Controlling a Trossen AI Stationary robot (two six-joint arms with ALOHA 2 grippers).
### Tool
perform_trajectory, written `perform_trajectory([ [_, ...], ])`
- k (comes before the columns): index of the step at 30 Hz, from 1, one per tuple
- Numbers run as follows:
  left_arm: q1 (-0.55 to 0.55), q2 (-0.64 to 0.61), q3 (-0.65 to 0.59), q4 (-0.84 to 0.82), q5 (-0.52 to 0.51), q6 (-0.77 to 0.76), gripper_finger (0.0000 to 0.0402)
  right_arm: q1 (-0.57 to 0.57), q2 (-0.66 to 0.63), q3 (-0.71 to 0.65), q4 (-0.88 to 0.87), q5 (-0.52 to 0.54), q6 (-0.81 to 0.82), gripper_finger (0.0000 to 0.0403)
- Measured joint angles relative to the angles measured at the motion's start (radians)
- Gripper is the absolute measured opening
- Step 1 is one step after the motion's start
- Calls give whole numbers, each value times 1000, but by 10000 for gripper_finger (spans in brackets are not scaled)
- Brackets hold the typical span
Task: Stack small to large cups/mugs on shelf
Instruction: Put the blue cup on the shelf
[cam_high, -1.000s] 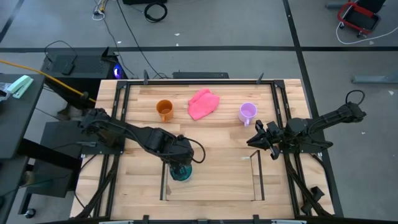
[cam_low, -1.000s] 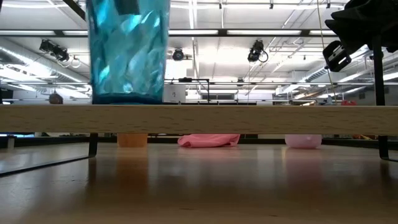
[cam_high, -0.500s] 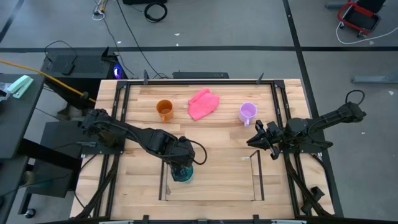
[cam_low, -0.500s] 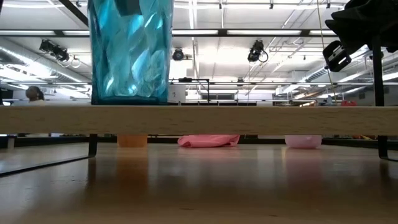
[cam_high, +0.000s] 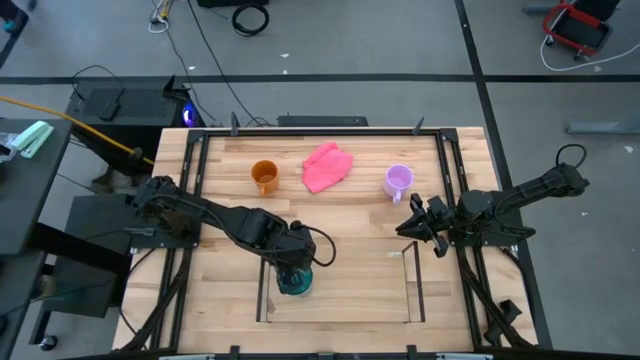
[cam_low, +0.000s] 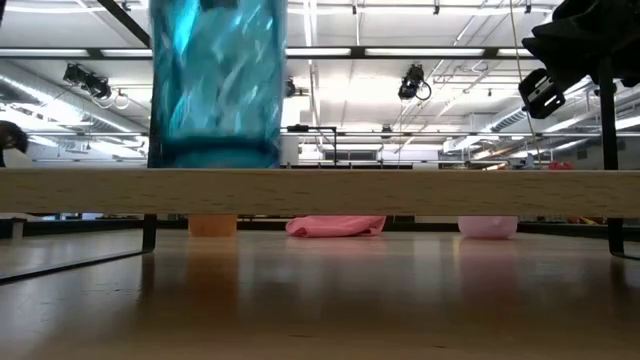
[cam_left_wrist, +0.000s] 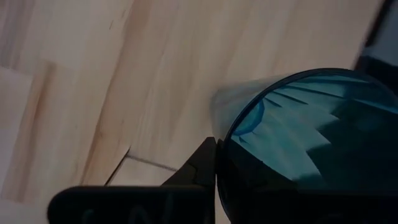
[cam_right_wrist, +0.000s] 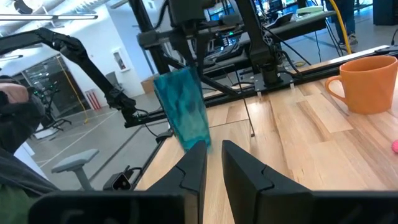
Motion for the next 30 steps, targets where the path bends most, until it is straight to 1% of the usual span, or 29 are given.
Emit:
perform_trajectory([
  [12,0,2,17,3,1,8,46,0,1,0,-7,0,2,58],
  [21,-6,4,17,1,1,7,47,0,2,0,-9,0,2,58],
  [30,-6,32,16,-19,29,6,62,0,5,0,-10,0,2,58],
])
